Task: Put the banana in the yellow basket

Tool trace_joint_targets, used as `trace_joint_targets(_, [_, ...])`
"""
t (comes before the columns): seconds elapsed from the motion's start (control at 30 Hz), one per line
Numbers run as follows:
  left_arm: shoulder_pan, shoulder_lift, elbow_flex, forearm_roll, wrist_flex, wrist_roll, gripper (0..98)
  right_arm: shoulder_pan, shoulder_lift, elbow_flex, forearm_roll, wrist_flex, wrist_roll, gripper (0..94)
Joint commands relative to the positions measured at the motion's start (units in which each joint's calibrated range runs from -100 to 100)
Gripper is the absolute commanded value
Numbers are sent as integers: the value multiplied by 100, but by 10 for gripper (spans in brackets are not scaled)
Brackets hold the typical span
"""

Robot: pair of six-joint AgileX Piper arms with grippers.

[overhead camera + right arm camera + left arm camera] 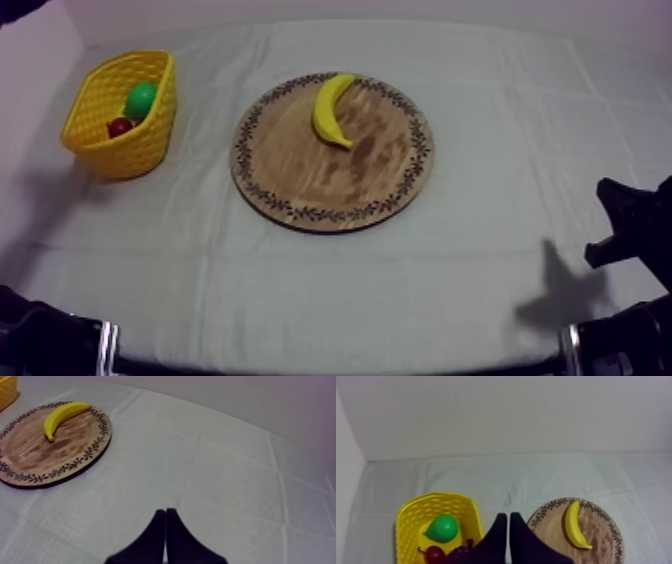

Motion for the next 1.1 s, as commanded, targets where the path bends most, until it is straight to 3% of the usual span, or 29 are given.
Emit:
trace_joint_targets(0.0, [121, 722, -436, 0, 43, 15, 0, 1, 0, -3, -3, 1, 0, 3])
trace_joint_targets(0.47, [1215, 2867, -1785, -6, 477, 271, 0, 1, 0, -3, -3, 1, 2, 3])
trace_joint_targets(0.83, [1624, 4232, -2886, -46, 1338, 551, 8, 1, 0, -3, -3, 1, 2, 3])
trace_joint_targets(0.9, [1672, 4440, -3062, -92, 1545, 664, 81, 1, 0, -3, -3, 1, 2, 3])
trace_joint_targets(1.07, [1759, 4911, -3425, -182, 2000, 939, 375, 1, 0, -3, -3, 1, 2, 3])
